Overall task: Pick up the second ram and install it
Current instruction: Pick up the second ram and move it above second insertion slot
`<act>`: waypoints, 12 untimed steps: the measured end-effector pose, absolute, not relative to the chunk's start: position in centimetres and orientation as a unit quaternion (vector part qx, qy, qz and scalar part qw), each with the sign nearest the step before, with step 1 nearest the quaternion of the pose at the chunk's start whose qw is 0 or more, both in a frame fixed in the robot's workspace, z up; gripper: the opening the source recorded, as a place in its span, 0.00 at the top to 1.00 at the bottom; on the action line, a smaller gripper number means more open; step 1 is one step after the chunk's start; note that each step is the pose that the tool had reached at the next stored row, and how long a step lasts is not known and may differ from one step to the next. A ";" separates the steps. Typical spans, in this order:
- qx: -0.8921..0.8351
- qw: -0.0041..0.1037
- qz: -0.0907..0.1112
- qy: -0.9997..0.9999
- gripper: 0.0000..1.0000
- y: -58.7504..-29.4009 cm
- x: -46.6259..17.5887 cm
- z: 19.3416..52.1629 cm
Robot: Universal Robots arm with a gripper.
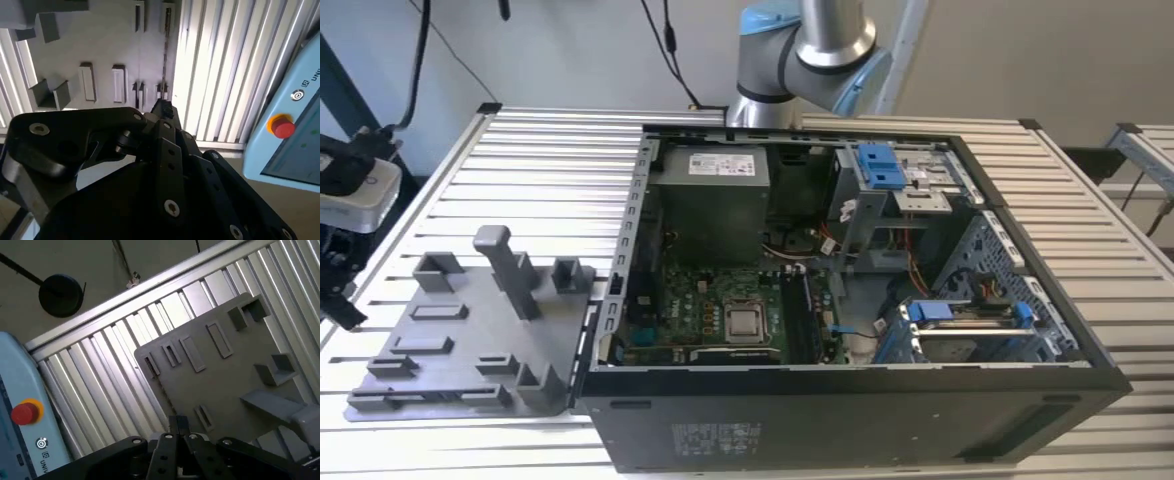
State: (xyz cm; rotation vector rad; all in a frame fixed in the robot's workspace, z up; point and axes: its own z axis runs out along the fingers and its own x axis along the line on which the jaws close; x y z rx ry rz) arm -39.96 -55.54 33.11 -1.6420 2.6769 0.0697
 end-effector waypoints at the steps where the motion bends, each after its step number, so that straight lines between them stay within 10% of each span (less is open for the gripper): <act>1: -0.530 0.000 0.022 0.848 0.89 -55.5 -40.0 33.1; 12: -0.611 -0.002 0.022 0.791 0.89 -55.5 -40.0 32.9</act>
